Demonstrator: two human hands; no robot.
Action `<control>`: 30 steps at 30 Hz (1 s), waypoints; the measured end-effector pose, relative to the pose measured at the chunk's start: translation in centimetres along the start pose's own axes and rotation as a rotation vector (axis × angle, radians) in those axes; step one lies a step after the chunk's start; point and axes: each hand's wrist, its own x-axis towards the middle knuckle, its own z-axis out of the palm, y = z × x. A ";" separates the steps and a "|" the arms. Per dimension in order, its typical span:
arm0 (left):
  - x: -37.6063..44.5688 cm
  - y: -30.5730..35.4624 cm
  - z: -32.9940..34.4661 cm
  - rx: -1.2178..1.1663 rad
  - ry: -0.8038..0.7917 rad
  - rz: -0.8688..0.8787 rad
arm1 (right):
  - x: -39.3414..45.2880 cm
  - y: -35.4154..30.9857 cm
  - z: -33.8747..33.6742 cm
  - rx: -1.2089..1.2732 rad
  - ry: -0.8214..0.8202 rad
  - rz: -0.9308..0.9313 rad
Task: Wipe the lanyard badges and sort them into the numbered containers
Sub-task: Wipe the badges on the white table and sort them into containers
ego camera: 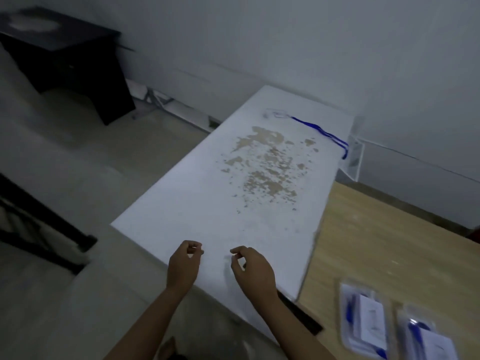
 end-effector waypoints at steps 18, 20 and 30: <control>17.7 -8.9 -28.2 -0.047 -0.028 -0.062 | 13.8 -22.8 20.4 0.066 -0.181 -0.035; 20.1 -9.2 -29.2 -0.049 -0.040 -0.063 | 16.0 -23.8 21.6 0.073 -0.180 -0.025; 39.3 -6.7 -34.3 0.031 -0.206 -0.056 | 30.1 -29.1 28.2 0.115 -0.173 0.122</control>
